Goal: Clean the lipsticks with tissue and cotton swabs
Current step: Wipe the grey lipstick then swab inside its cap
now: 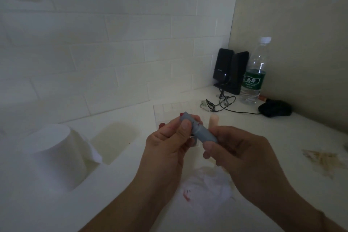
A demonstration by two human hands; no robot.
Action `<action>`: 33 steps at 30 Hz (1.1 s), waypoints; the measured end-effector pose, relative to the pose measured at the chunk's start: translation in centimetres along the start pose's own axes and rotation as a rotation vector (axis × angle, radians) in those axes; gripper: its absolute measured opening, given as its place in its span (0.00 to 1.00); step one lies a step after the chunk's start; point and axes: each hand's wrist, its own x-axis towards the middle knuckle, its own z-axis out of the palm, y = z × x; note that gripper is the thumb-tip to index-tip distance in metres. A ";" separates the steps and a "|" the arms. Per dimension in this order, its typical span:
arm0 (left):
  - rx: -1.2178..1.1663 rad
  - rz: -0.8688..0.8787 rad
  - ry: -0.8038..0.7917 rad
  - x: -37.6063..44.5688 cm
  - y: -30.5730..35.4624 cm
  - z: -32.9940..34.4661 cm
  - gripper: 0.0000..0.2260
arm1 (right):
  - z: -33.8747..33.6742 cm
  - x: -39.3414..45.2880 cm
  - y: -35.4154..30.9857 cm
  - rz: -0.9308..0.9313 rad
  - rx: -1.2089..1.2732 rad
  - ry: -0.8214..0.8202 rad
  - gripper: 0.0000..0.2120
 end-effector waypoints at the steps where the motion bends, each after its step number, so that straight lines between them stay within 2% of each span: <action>1: 0.001 0.003 -0.012 0.0 0.0 0.0 0.11 | 0.0 0.2 0.1 0.072 0.103 -0.037 0.06; 3: 0.013 0.016 -0.029 0.0 0.1 0.0 0.14 | 0.1 0.4 0.5 0.199 0.318 -0.119 0.06; 6: 0.048 0.051 -0.056 -0.1 0.2 0.0 0.14 | 0.6 0.3 0.8 0.370 0.627 -0.235 0.11; 9: 0.088 0.071 -0.073 -0.1 0.3 0.0 0.13 | 0.8 0.2 0.8 0.451 0.817 -0.299 0.13; 15: 0.102 0.106 -0.074 0.0 0.2 -0.1 0.12 | 1.6 -0.3 0.8 0.316 0.553 -0.219 0.15; 19: 0.074 0.087 -0.078 -0.1 0.2 0.0 0.10 | 2.0 -0.6 0.6 0.345 0.467 -0.172 0.20; 22: 0.041 0.066 -0.085 -0.2 0.3 0.2 0.11 | 2.0 -0.7 0.4 0.441 0.581 -0.174 0.23; 26: 0.049 0.071 -0.087 -0.3 0.3 0.3 0.08 | 1.1 -0.4 -0.7 0.744 0.946 -0.305 0.24; 27: 0.065 0.084 -0.087 -0.3 0.2 0.3 0.09 | 0.8 -0.3 -0.6 0.749 0.932 -0.312 0.26; 29: 0.114 0.119 -0.071 -0.3 0.1 0.1 0.12 | 0.4 -0.1 -0.3 0.635 0.648 -0.261 0.29; 31: 0.153 0.150 -0.068 -0.3 0.2 0.0 0.13 | 0.6 -0.2 -0.4 0.351 0.240 -0.158 0.22; 33: 0.168 0.161 -0.090 -0.4 0.1 0.0 0.11 | 0.8 -0.5 -0.6 0.119 0.043 -0.049 0.16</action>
